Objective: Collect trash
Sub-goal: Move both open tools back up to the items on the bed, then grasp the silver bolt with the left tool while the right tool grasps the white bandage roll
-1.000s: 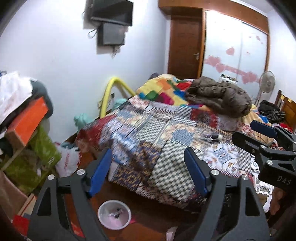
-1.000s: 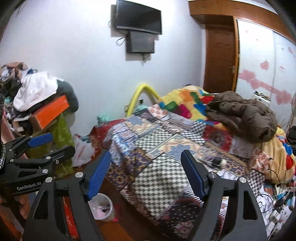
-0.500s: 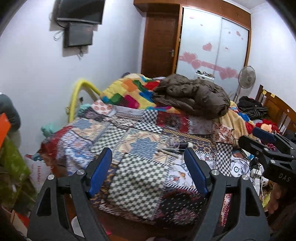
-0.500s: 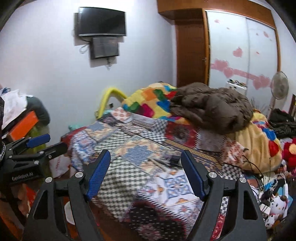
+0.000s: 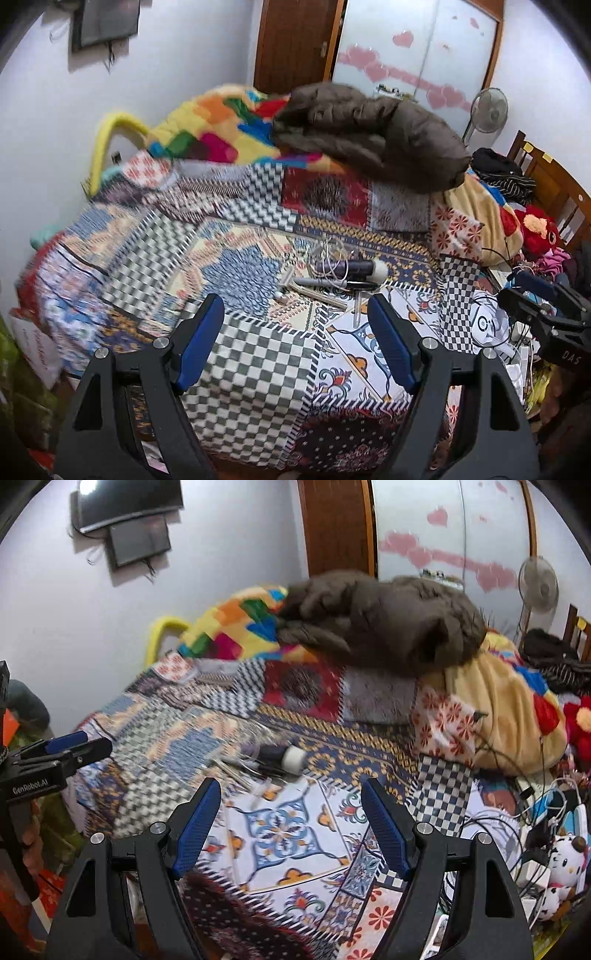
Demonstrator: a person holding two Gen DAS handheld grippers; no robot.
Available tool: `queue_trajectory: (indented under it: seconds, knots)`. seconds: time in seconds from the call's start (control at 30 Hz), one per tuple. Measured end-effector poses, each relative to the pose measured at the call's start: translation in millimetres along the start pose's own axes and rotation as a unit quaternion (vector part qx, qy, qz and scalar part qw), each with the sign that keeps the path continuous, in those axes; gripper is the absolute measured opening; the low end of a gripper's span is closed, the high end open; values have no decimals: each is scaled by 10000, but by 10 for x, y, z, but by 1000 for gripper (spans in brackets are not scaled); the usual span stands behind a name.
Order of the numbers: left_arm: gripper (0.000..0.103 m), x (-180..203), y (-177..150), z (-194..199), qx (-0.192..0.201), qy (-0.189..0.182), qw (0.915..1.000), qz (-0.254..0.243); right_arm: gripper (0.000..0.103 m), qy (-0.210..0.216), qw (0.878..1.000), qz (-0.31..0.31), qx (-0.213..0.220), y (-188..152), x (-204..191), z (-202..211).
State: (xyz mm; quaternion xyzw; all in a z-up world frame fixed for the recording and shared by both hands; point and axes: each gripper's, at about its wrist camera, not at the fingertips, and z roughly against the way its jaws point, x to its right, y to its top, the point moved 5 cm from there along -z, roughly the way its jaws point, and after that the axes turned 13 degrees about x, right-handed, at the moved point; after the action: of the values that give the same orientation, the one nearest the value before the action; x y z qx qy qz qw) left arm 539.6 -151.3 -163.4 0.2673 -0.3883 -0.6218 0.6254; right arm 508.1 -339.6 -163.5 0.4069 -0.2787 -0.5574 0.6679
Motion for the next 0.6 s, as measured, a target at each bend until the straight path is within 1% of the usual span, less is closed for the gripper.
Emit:
queue_trajectory:
  seconds: [0.1, 0.23, 0.33, 0.47, 0.5, 0.57, 0.6]
  knots:
    - [79, -42, -106, -334, -199, -31, 9998, 89, 76, -31, 9998, -9, -201, -90, 103, -265]
    - [79, -98, -242, -703, -405, -73, 9991, 123, 76, 134, 9984, -153, -523, -220, 171, -662]
    - [75, -131, -333, -955, -527, -115, 9985, 137, 75, 246, 9969, -296, -694, -266, 196, -924]
    - [62, -167, -423, -1257, -685, -223, 9972, 212, 74, 349, 9940, -642, -816, -296, 248, -1250]
    - [57, -169, -434, -1319, -715, -244, 9969, 226, 71, 356, 9933, -721, -835, -304, 257, -1315]
    - [50, -165, -462, -1464, -797, -324, 9960, 247, 67, 413, 9905, -949, -903, -321, 274, -1440]
    - [47, -160, -472, -1521, -822, -334, 9958, 236, 64, 430, 9889, -1073, -929, -332, 284, -1492]
